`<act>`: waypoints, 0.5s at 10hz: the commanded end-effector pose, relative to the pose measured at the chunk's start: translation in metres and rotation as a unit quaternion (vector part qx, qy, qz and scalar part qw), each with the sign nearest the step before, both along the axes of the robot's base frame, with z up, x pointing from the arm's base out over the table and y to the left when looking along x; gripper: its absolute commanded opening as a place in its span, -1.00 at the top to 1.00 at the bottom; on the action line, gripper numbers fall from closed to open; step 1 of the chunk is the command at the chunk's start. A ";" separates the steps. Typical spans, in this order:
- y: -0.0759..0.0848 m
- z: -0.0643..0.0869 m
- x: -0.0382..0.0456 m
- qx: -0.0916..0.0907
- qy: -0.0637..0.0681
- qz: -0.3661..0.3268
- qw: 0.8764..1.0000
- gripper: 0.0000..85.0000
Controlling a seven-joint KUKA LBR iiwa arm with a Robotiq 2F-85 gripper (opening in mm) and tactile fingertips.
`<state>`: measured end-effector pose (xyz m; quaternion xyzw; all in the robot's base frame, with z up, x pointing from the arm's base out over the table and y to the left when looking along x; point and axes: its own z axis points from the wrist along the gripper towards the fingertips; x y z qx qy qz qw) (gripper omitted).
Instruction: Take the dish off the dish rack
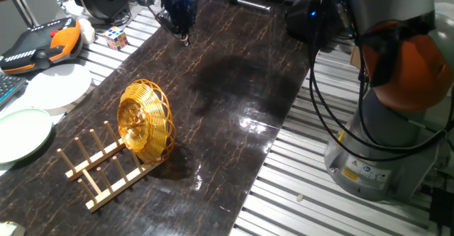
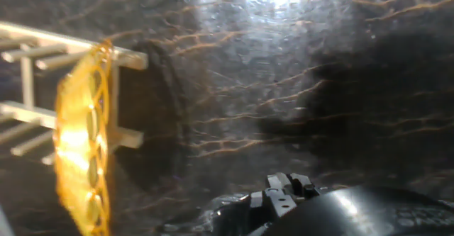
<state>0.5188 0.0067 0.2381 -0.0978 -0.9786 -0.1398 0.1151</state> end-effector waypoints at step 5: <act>0.090 0.001 0.0189 0.037 -0.004 -0.069 0.997 0.98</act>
